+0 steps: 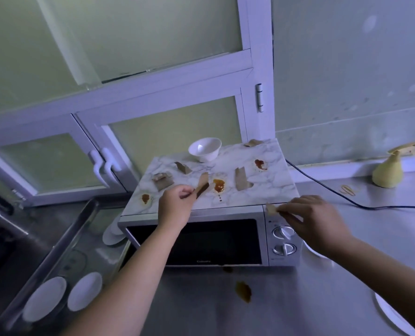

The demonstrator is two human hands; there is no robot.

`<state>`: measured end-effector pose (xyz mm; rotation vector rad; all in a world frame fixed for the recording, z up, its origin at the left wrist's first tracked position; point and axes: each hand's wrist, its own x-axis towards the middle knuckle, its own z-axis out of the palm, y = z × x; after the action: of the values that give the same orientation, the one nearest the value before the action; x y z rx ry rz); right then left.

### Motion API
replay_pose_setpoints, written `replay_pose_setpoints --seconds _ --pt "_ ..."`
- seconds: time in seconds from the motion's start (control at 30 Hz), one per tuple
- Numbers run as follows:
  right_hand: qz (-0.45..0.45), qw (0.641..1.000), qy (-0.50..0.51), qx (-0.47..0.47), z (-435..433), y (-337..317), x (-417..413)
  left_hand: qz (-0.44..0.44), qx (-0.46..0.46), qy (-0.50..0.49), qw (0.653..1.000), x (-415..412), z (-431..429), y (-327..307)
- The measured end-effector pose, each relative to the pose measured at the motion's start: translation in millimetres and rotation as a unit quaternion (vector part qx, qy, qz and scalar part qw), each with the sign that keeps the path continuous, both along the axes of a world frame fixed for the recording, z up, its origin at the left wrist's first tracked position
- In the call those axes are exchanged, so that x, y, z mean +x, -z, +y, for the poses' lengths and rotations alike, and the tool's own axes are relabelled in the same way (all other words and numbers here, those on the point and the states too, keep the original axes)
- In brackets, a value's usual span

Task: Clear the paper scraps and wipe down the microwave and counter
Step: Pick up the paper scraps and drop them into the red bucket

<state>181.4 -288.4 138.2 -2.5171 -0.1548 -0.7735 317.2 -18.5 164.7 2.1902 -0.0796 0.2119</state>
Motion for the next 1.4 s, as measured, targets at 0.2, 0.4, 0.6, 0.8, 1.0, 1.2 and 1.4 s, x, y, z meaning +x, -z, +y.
replay_pose_setpoints --seconds 0.2,0.4,0.6,0.8,1.0,1.2,1.4 --pt "0.069 0.952 -0.172 0.244 36 -17 -13 0.162 -0.166 0.097 0.968 -64 0 -12" --pt "0.051 0.964 -0.248 0.081 74 -27 -2 0.221 -0.162 0.175 0.946 -95 10 -21" --pt "0.072 0.959 -0.22 0.164 105 -38 -10 0.24 -0.21 0.254 0.913 -93 53 -33" --pt "0.179 0.915 -0.204 0.297 126 -47 -19 0.141 -0.173 0.167 0.961 -36 101 -28" --pt "0.16 0.902 -0.076 0.393 151 -58 -33 0.038 0.028 0.095 0.994 61 131 -24" --pt "0.174 0.854 0.082 0.483 163 -38 -52 0.067 0.066 0.092 0.991 157 121 -15" --pt "0.152 0.809 0.132 0.553 170 -29 -80 0.133 0.181 0.255 0.94 202 119 -12"
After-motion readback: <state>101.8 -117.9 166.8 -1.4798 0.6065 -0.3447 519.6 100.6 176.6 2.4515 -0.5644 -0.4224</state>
